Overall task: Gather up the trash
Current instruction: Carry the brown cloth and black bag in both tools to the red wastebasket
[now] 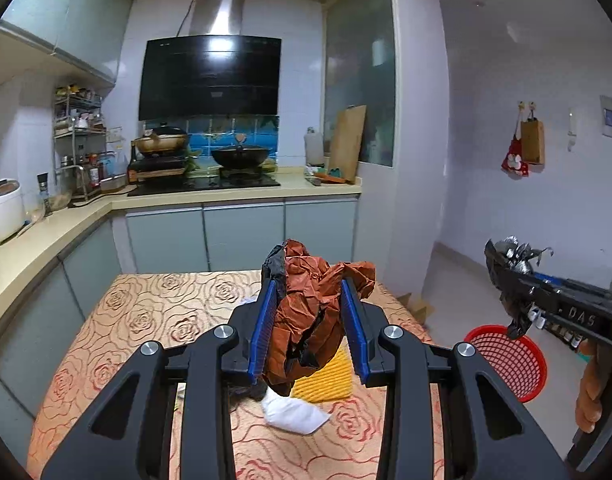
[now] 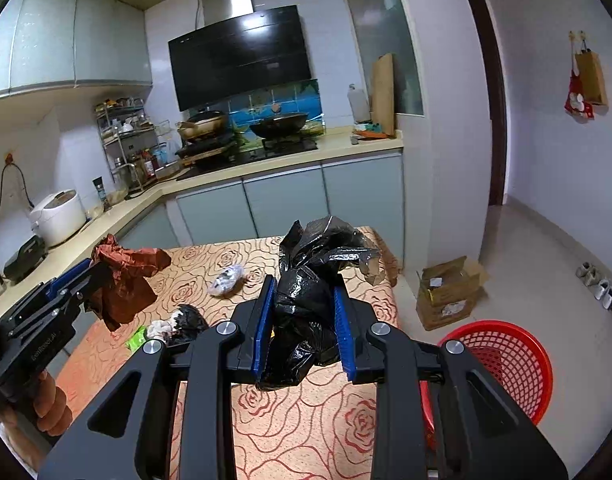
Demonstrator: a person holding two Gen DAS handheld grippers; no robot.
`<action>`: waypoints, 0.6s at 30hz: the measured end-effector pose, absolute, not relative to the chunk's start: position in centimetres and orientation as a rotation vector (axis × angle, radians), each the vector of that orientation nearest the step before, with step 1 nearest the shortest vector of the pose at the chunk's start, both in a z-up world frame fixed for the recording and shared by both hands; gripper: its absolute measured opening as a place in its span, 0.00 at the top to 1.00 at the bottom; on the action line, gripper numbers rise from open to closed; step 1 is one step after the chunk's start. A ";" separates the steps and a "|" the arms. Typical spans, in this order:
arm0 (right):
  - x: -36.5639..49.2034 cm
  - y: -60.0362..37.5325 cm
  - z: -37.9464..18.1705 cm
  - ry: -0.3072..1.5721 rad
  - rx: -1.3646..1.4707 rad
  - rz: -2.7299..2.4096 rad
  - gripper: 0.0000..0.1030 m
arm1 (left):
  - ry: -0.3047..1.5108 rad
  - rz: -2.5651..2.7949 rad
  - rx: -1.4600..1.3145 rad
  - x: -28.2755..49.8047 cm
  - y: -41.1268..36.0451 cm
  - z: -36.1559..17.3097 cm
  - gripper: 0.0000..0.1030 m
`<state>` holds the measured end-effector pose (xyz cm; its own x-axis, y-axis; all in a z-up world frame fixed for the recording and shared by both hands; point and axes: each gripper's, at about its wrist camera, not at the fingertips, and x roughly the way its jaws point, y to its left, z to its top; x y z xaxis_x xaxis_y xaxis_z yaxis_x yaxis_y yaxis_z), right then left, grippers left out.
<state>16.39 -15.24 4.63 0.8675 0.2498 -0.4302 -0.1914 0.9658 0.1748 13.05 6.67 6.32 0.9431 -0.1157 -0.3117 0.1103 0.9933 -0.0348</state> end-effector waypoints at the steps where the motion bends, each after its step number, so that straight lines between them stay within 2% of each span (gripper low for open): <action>1: 16.4 -15.5 4.6 0.469 0.129 0.225 0.73 | 0.317 -0.125 -0.017 13.2 6.3 6.4 0.69; 18: 15.9 -20.4 4.1 0.465 0.153 0.083 0.73 | 0.330 -0.269 0.006 14.8 0.2 5.9 0.69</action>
